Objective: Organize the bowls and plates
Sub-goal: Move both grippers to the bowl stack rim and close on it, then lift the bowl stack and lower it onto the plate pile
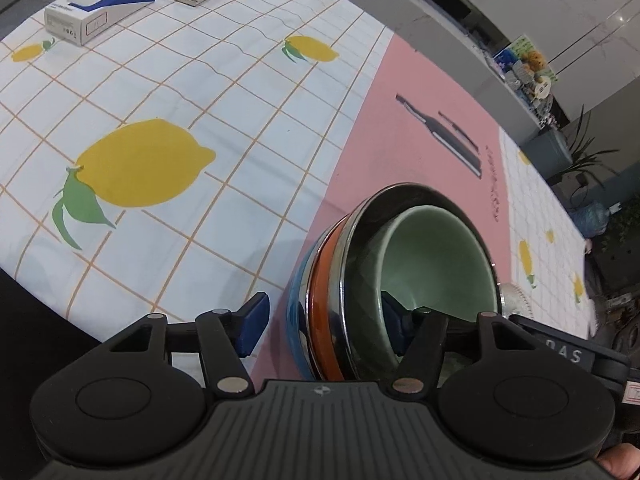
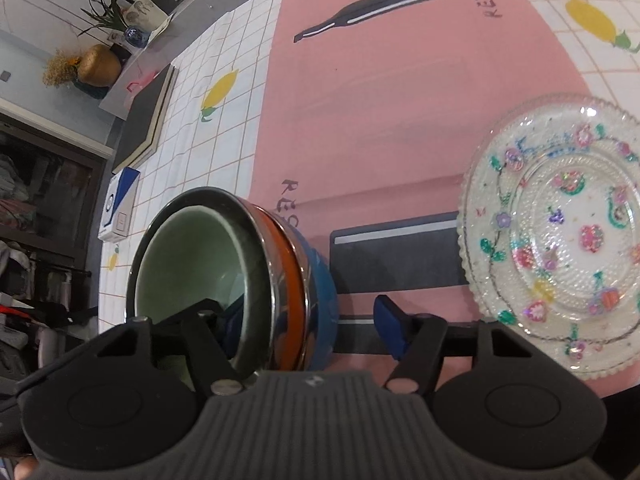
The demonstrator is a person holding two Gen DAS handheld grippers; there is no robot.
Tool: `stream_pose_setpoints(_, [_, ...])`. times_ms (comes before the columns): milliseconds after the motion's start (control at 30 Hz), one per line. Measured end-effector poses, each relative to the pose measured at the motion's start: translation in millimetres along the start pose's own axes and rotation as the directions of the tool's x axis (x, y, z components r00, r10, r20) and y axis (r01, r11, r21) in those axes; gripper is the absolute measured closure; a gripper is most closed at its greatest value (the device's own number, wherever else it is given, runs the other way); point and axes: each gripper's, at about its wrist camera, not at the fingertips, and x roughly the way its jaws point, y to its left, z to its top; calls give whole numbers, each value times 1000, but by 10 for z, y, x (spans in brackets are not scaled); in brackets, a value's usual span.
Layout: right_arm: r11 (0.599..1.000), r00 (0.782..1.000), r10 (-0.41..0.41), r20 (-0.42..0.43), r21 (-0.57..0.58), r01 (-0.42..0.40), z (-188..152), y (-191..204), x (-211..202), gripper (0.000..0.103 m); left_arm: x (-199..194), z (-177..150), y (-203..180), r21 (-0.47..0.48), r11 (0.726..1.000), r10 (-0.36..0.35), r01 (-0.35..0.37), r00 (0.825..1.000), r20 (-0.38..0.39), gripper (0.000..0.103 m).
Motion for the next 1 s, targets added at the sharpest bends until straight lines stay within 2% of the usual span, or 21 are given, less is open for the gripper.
stream_pose_setpoints(300, [996,996,83,-14,37,-82,-14,-57,57,53,66,35,-57,-27,999,-18,18,1000,-18,36])
stream_pose_setpoints(533, [993,995,101,-14,61,-99,-12,-93,48,53,78,54,-36,-54,998,-28,26,999,-26,38])
stream_pose_setpoints(1000, [993,995,101,-24,71,-99,1,-114,40,55,65,66,-48,-46,999,-27,26,999,-33,41])
